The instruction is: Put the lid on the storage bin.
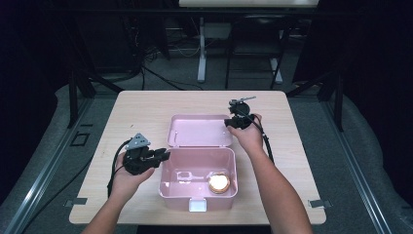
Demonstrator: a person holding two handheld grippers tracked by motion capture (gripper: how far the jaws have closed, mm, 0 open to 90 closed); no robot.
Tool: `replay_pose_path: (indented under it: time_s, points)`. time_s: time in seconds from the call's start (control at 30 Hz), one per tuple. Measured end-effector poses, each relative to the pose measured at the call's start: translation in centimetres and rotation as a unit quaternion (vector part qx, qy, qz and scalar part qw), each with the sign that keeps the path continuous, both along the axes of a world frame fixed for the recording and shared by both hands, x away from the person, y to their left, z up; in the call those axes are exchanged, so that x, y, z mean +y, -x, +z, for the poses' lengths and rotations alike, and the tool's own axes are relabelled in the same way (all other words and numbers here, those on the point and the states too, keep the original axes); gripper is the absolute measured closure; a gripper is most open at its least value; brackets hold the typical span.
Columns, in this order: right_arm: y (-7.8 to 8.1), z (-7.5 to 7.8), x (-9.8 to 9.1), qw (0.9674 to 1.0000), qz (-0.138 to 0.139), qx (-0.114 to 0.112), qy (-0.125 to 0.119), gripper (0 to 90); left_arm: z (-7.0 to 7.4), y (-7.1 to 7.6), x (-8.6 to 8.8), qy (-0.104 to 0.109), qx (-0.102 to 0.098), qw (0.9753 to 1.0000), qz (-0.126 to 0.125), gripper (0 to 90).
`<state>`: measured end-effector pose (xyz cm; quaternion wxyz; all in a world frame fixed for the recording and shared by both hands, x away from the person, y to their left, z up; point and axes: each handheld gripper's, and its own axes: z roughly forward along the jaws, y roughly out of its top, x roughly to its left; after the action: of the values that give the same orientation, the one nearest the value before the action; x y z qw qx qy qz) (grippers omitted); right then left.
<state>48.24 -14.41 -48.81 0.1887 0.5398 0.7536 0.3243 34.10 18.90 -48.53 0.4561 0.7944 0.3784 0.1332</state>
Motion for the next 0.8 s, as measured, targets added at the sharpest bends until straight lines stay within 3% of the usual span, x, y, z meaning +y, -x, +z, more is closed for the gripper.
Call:
replay_pose_path:
  time_s: [0.43, 0.8]
  points:
    - [-0.56, -0.46, 0.54, 0.9994, -0.032, 0.001, -0.013, 77.7, 0.02, 0.01, 0.05, 0.0, 0.003, 1.0, 0.0, 72.6]
    - [-0.55, -0.16, 0.61, 0.9981, -0.054, 0.011, -0.028, 80.4, -0.01, -0.01, 0.01, 0.001, 0.002, 1.0, 0.001, 72.9]
